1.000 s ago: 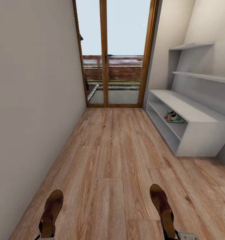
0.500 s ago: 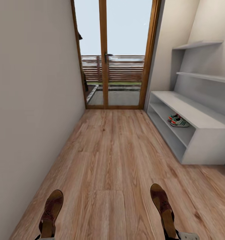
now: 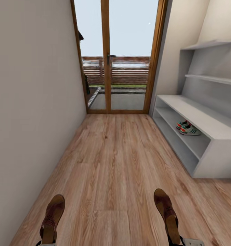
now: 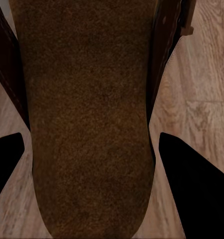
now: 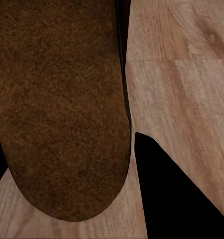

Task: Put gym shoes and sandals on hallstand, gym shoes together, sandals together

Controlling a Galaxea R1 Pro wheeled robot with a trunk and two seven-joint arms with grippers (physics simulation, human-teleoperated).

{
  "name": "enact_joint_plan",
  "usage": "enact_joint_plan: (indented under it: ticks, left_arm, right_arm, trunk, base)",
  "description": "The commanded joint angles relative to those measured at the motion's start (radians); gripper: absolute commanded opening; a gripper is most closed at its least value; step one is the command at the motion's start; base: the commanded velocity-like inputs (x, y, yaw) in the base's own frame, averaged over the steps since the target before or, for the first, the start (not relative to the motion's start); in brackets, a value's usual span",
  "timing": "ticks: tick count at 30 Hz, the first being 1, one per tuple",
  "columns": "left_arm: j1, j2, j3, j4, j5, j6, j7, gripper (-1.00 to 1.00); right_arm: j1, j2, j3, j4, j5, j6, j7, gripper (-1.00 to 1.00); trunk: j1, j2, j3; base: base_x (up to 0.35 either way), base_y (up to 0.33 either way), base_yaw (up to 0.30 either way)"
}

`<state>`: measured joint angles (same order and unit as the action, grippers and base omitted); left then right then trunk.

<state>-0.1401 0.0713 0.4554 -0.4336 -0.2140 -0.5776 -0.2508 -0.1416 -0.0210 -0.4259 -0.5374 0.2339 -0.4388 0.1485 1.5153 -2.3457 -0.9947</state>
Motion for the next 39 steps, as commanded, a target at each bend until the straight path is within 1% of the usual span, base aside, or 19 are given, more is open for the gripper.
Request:
enact_joint_plan:
  ticks: [1, 39]
  left_arm:
    - [-0.001, -0.001, 0.009, 0.0, -0.008, -0.004, -0.005, -1.0]
    - [-0.001, -0.001, 0.009, 0.0, -0.008, -0.004, -0.005, -1.0]
  right_arm:
    - [-0.001, 0.001, -0.008, 0.0, 0.003, -0.003, 0.01, -1.0]
    - [-0.001, 0.001, -0.008, 0.002, 0.004, -0.003, 0.013, -1.0]
  trunk:
    - [0.0, 0.0, -0.001]
    - [0.0, 0.0, -0.001]
  base:
    - [0.34, 0.0, 0.0]
    - [0.34, 0.0, 0.0]
